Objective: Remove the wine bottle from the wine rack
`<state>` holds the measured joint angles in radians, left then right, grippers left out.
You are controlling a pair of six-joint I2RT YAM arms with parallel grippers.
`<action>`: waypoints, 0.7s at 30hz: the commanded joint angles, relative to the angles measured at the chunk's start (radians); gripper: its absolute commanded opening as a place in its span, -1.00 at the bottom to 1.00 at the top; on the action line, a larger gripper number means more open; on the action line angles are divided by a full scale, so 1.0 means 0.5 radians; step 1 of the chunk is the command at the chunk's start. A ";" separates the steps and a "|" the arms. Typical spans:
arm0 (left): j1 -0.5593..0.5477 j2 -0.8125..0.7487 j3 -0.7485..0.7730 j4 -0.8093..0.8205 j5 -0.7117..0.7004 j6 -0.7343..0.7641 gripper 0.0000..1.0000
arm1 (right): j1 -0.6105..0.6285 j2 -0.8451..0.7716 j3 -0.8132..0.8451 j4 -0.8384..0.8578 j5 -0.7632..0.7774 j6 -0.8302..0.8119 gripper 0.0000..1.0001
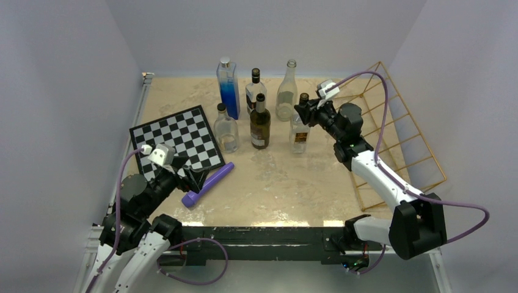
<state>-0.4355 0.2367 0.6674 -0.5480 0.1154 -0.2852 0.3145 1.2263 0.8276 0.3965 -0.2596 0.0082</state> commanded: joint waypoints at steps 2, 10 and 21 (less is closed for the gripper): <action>-0.012 0.040 0.031 0.044 -0.010 0.015 0.84 | 0.027 0.001 0.066 0.580 -0.261 -0.005 -1.00; -0.013 0.053 0.030 0.041 -0.016 0.012 0.84 | 0.030 0.122 0.077 0.677 -0.333 0.011 -1.00; -0.013 0.043 0.033 0.038 -0.034 0.015 0.84 | 0.034 0.266 0.068 0.757 -0.355 0.004 -0.93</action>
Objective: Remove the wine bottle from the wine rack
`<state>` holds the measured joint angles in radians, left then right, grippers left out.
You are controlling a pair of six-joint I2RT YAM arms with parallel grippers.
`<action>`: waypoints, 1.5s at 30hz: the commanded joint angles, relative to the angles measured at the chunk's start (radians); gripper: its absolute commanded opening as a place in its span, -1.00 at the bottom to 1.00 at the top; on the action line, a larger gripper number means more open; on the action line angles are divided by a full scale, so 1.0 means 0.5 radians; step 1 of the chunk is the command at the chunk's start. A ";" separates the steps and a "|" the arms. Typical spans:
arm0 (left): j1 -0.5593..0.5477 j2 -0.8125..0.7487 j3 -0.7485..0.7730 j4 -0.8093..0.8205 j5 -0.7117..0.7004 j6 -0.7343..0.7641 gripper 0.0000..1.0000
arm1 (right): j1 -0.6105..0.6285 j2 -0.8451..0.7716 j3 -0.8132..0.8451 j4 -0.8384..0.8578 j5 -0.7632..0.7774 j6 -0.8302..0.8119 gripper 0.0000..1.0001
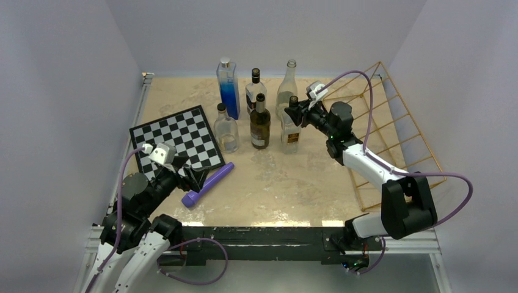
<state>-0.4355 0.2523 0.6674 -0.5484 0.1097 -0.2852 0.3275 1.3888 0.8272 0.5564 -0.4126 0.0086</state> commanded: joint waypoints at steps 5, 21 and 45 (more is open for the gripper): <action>-0.013 0.012 0.034 0.038 -0.028 0.015 0.84 | 0.008 -0.038 0.033 0.485 -0.061 0.032 -0.47; -0.013 0.015 0.034 0.041 -0.026 0.018 0.84 | 0.013 -0.467 0.129 -0.147 0.124 0.018 0.98; -0.013 -0.044 0.025 0.072 -0.026 0.021 0.84 | 0.034 -1.657 0.233 -2.705 0.562 1.161 0.98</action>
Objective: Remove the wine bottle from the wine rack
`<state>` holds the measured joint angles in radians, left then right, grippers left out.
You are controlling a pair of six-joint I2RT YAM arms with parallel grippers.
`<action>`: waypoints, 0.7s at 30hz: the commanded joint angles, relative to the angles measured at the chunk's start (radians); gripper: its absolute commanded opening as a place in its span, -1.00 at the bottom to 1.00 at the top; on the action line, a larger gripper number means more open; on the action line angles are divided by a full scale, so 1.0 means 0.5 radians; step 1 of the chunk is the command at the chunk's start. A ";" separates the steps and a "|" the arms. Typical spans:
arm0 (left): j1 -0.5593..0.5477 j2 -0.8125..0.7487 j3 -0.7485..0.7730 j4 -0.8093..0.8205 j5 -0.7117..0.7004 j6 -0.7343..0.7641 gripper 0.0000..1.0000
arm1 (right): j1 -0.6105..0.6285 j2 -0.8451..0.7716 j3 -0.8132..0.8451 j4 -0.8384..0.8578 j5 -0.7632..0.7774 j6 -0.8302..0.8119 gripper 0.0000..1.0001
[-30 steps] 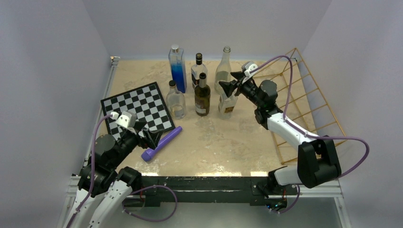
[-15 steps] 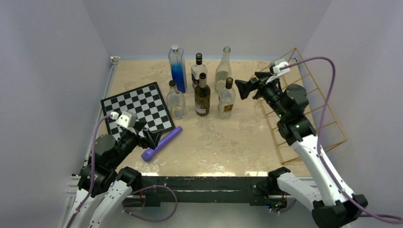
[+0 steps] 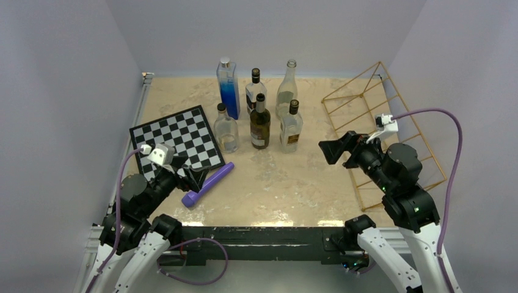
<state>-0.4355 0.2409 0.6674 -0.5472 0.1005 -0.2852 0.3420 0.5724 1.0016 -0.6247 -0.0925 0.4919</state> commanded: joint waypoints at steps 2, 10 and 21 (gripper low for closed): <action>-0.013 -0.014 0.024 0.070 -0.029 0.021 0.84 | 0.006 -0.064 -0.175 -0.349 -0.111 0.152 0.98; -0.012 0.022 0.027 0.055 -0.081 0.021 0.83 | 0.006 -0.234 -0.327 -0.190 -0.242 -0.020 0.98; -0.013 0.034 0.027 0.045 -0.100 0.018 0.82 | 0.006 -0.265 -0.337 -0.171 -0.281 -0.072 0.98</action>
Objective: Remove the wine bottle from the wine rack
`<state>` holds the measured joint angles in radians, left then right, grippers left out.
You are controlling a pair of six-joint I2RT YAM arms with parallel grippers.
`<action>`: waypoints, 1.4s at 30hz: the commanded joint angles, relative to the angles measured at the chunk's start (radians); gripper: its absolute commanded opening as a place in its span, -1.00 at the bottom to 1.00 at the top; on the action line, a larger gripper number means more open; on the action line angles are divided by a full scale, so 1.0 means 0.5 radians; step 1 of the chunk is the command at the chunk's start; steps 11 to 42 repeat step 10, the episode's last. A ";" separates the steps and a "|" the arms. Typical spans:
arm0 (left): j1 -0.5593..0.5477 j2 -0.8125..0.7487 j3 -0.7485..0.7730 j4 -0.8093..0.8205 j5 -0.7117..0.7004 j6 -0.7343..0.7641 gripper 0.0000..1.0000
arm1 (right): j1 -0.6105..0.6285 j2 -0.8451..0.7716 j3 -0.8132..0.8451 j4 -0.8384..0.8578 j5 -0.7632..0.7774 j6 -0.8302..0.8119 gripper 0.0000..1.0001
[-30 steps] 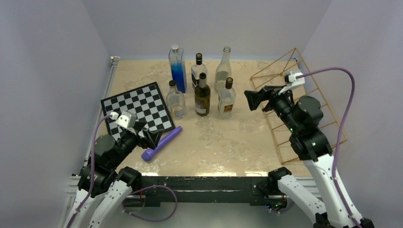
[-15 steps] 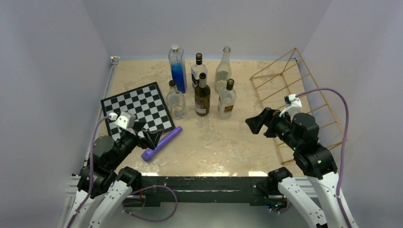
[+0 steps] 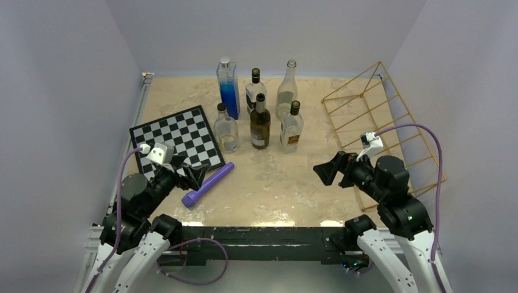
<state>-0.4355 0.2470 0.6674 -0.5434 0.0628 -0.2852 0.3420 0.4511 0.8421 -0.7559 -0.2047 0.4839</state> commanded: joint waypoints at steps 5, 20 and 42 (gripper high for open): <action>-0.013 0.008 0.027 0.035 -0.028 0.015 0.82 | 0.006 -0.048 -0.026 0.087 -0.051 -0.072 0.98; -0.013 0.003 0.024 0.036 -0.024 0.012 0.82 | 0.006 -0.048 -0.023 0.088 -0.042 -0.075 0.98; -0.013 0.003 0.024 0.036 -0.024 0.012 0.82 | 0.006 -0.048 -0.023 0.088 -0.042 -0.075 0.98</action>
